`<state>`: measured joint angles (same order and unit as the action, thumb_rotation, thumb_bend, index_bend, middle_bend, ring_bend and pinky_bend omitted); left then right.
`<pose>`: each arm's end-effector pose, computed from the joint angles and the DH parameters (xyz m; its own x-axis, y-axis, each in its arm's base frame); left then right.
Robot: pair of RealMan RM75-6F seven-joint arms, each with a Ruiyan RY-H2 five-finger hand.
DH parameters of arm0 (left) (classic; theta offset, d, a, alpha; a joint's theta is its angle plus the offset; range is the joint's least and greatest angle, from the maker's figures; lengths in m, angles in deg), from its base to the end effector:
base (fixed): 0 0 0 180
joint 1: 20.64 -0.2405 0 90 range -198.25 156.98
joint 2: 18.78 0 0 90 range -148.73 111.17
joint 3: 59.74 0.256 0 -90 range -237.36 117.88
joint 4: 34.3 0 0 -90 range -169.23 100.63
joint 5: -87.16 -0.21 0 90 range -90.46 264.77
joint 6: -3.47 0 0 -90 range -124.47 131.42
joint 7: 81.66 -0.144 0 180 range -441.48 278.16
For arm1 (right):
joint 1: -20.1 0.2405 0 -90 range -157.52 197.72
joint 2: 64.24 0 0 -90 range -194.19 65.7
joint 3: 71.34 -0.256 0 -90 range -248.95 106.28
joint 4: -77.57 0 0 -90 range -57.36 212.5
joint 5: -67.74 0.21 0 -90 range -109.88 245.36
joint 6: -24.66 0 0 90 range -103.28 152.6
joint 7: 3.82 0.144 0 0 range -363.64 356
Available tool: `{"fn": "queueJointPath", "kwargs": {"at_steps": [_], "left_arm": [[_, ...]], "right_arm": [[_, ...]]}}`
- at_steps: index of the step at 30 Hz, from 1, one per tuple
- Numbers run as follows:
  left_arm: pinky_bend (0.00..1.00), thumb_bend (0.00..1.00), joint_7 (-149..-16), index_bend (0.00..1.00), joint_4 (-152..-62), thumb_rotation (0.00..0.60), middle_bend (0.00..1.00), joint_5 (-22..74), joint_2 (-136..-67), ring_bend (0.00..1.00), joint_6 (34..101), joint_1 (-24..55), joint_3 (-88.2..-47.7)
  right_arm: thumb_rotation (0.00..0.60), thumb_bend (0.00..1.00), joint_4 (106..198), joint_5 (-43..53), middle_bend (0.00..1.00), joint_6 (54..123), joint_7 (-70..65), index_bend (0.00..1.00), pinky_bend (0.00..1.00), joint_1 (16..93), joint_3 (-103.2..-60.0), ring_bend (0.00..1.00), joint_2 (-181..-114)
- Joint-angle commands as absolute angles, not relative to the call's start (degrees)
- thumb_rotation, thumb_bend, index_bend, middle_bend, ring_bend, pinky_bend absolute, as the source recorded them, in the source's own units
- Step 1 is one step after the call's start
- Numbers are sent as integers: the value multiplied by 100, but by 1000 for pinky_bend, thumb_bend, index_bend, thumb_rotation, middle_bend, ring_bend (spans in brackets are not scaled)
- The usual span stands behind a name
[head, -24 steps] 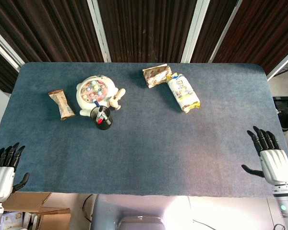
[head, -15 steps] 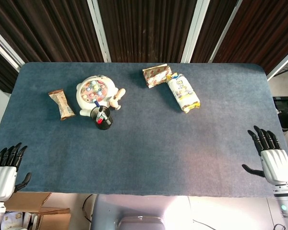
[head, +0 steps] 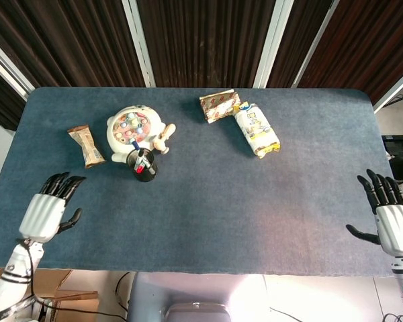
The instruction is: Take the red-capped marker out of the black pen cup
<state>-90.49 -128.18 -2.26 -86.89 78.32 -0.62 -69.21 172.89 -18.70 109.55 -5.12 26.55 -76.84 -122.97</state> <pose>-0.2263 0.2717 0.1252 0.4558 -0.0618 0.8879 0.8333 -0.3211 -0.4501 -0.2963 -0.1984 0.1895 0.4498 0.0562 0.8914 -0.8906 -0.0473 0.4524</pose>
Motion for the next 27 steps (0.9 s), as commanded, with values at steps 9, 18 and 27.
{"fn": "queueJointPath", "kwargs": {"at_steps": [9, 18, 27], "left_arm": [[276, 372, -9824, 290, -11625, 600, 288, 204, -10099, 180, 6859, 1380, -7523], [355, 371, -10373, 362, -10668, 600, 367, 458, -11027, 275, 7056, 1659, -7494], [408, 328, -10414, 403, -10047, 600, 409, 568, -11540, 325, 7291, 1824, -7523]], "right_arm": [[600, 0, 17339, -1819, 0, 10809, -610, 0, 25, 2715, -7665, 0, -12286], [600, 0, 17273, -1792, 0, 10808, -554, 0, 25, 2698, -7646, 0, -12319], [600, 0, 17209, -1804, 0, 10759, -502, 0, 24, 2723, -7628, 0, -12363]]}}
